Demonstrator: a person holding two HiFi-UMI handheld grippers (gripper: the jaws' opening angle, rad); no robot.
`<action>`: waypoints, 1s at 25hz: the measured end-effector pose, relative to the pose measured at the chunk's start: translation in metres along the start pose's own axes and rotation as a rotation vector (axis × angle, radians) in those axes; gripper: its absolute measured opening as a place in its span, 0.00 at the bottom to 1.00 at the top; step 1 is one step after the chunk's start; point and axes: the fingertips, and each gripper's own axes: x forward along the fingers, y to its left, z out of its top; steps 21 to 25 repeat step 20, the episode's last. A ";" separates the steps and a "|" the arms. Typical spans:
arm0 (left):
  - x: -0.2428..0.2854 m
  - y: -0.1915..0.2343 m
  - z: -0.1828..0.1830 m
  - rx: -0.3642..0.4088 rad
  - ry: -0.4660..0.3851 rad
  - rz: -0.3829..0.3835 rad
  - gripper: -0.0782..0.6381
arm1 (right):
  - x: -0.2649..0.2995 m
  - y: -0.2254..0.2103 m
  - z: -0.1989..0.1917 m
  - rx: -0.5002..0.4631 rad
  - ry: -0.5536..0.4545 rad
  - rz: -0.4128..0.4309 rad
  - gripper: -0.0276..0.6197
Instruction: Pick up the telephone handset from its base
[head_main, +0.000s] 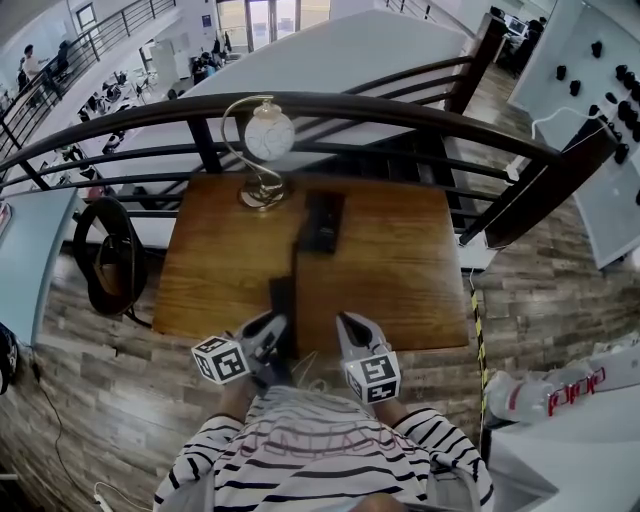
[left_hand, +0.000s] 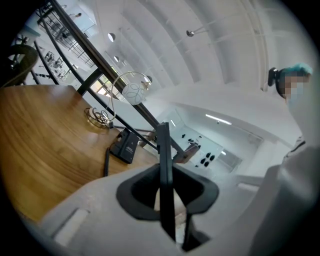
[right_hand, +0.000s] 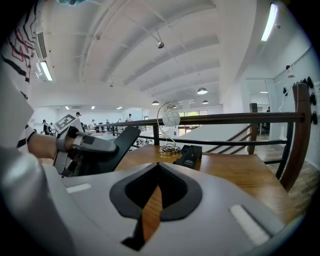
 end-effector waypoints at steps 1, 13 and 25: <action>0.000 0.000 0.000 0.001 0.001 0.001 0.21 | 0.000 0.000 -0.001 0.000 0.002 0.000 0.05; 0.003 0.002 0.007 -0.003 0.007 -0.004 0.21 | 0.006 0.000 0.007 -0.009 0.006 -0.001 0.05; 0.005 0.002 0.011 -0.002 0.014 -0.007 0.21 | 0.010 0.002 0.010 -0.013 0.003 0.001 0.05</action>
